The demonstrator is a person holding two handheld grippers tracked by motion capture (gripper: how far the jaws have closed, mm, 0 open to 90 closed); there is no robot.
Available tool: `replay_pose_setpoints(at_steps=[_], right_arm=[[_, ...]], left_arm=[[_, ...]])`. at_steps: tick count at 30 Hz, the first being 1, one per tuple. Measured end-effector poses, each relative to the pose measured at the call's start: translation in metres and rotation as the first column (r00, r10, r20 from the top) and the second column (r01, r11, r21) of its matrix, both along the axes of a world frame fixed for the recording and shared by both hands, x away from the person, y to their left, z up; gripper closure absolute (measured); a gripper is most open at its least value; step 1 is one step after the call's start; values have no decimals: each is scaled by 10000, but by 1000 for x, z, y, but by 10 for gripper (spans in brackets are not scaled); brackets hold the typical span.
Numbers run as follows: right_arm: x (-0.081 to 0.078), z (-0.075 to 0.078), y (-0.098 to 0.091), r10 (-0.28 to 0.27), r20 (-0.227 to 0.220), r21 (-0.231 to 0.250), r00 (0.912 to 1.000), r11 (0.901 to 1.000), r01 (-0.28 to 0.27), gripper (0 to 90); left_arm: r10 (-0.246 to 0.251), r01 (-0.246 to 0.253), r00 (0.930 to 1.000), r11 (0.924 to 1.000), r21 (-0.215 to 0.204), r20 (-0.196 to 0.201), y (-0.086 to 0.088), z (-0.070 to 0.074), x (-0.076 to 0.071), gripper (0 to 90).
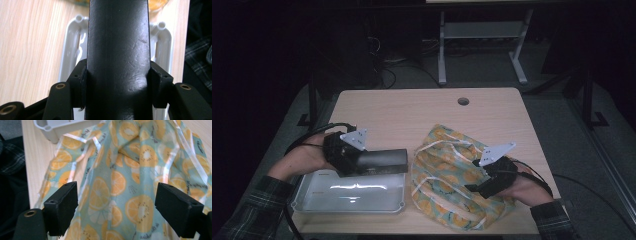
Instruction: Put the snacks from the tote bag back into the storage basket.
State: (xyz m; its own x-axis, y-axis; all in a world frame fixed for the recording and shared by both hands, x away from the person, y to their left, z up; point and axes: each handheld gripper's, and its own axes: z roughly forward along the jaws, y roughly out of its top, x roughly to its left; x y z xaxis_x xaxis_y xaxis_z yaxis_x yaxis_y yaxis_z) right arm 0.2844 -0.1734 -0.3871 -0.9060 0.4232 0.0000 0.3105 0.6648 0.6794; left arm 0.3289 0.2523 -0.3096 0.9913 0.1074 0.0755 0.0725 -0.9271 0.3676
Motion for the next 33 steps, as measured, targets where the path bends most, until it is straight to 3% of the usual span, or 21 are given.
replay_pose_setpoints(at_steps=[17, 25, 33], right_arm=[[3, -4, -1, -2, -21, -63, 10000, 10000, 2, 180], [1, -3, -2, -60, -75, -27, 10000, 10000, 60, 181], [0, -4, -3, -95, -87, -57, 9999, 9999, 95, 182]], left_arm=[[-400, 396, 9991, 9987, 324, 112, 31, -17, 21, 429], [-507, 508, 9987, 9985, 183, -24, 35, -29, 35, 429], [-556, 563, 9984, 9969, 545, -132, 29, -48, 48, 429]])
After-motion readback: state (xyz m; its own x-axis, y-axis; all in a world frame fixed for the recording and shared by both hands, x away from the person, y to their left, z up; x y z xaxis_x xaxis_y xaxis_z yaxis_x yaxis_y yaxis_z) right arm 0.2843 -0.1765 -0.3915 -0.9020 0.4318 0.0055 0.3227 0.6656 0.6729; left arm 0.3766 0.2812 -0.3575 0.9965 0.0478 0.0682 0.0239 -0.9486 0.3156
